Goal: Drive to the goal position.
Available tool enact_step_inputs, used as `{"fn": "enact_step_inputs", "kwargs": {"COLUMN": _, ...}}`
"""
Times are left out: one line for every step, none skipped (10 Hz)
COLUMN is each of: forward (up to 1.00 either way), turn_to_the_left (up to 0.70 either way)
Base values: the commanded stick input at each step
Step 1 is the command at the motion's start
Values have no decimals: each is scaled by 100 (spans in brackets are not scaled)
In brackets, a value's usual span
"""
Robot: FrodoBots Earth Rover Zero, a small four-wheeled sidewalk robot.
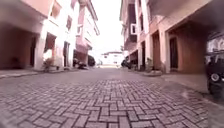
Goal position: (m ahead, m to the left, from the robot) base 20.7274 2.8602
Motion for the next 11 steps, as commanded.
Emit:
{"fn": "enact_step_inputs", "kwargs": {"forward": 70, "turn_to_the_left": -23}}
{"fn": "enact_step_inputs", "kwargs": {"forward": 70, "turn_to_the_left": 0}}
{"fn": "enact_step_inputs", "kwargs": {"forward": 70, "turn_to_the_left": 0}}
{"fn": "enact_step_inputs", "kwargs": {"forward": 70, "turn_to_the_left": 0}}
{"fn": "enact_step_inputs", "kwargs": {"forward": 70, "turn_to_the_left": 0}}
{"fn": "enact_step_inputs", "kwargs": {"forward": 70, "turn_to_the_left": 0}}
{"fn": "enact_step_inputs", "kwargs": {"forward": 70, "turn_to_the_left": 0}}
{"fn": "enact_step_inputs", "kwargs": {"forward": 70, "turn_to_the_left": 0}}
{"fn": "enact_step_inputs", "kwargs": {"forward": 70, "turn_to_the_left": 0}}
{"fn": "enact_step_inputs", "kwargs": {"forward": 70, "turn_to_the_left": 0}}
{"fn": "enact_step_inputs", "kwargs": {"forward": 70, "turn_to_the_left": 0}}
